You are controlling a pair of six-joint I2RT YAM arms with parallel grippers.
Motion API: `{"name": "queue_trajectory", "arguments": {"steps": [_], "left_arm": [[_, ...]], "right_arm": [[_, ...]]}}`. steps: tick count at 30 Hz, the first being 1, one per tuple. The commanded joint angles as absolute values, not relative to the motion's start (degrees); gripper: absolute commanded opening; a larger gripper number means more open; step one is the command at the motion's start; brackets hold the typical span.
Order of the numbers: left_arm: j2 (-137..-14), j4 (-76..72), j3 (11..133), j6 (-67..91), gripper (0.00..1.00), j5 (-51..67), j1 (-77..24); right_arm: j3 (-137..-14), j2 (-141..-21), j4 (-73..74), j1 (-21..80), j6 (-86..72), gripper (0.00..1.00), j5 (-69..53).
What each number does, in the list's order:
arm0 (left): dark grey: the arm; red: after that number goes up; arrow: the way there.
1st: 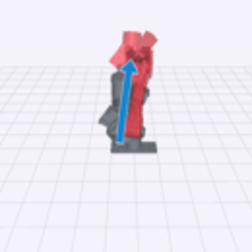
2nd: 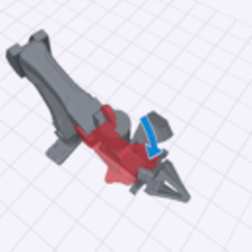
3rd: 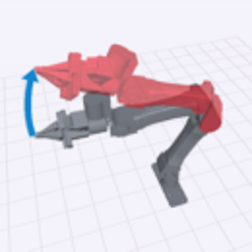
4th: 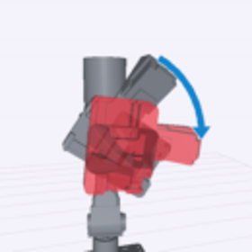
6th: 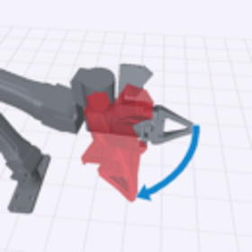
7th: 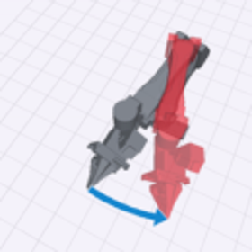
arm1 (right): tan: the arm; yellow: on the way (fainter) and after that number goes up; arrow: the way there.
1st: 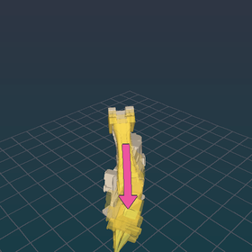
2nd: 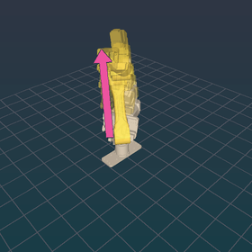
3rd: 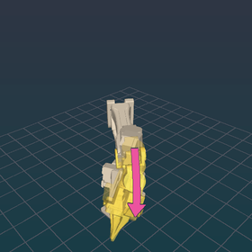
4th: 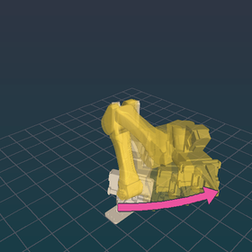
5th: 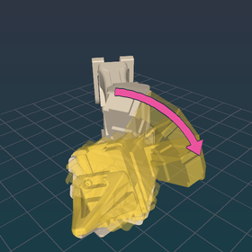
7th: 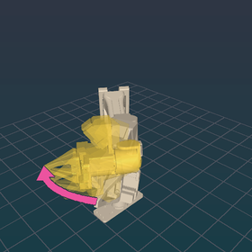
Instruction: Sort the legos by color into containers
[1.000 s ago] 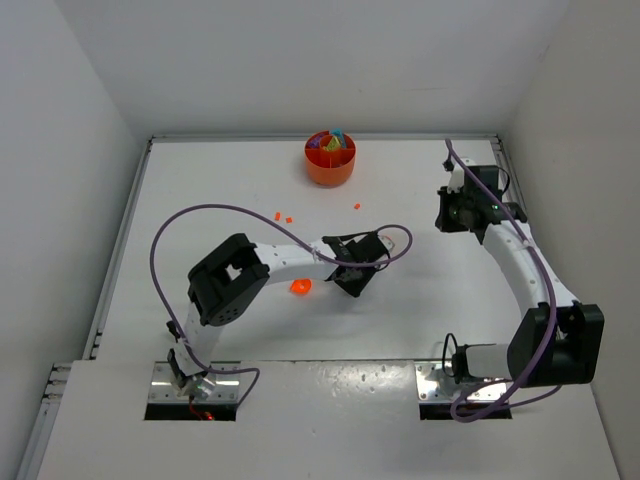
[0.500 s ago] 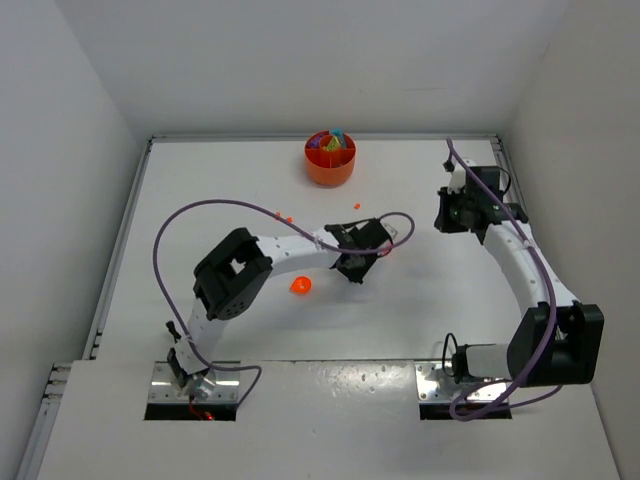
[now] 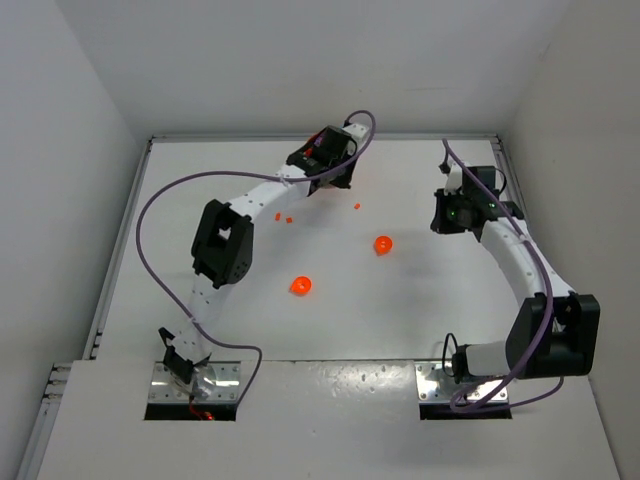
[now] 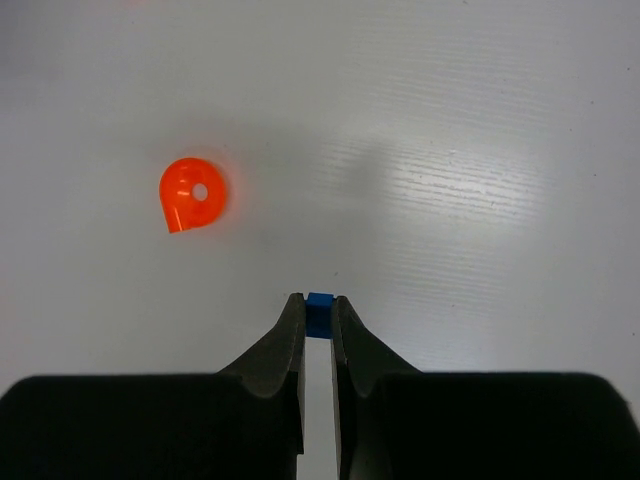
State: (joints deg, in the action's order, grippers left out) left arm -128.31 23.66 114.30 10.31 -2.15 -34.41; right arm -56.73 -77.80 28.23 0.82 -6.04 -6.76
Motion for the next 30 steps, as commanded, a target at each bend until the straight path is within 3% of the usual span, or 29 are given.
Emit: {"name": "queue_trajectory", "arguments": {"steps": [1, 11, 25, 30], "left_arm": [[-130.0, 16.7, 118.3, 8.5, 0.0, -1.0, -35.1], [-132.1, 5.5, 118.3, 7.4, 0.0, -1.3, -32.2], [-135.6, 1.1, 120.5, 7.3, 0.0, -6.8, -29.5], [-136.1, 0.1, 121.0, 7.3, 0.06, -7.4, -29.0]], "right_arm": [[-58.1, -78.6, 26.2, 0.4, -6.2, 0.0, -8.3], [-56.9, -78.6, 25.7, 0.4, -6.2, 0.0, -8.3], [-56.9, -79.2, 25.1, 0.4, -6.2, 0.0, -8.8], [-56.3, -79.2, 25.1, 0.4, -6.2, 0.0, -8.8]]}}
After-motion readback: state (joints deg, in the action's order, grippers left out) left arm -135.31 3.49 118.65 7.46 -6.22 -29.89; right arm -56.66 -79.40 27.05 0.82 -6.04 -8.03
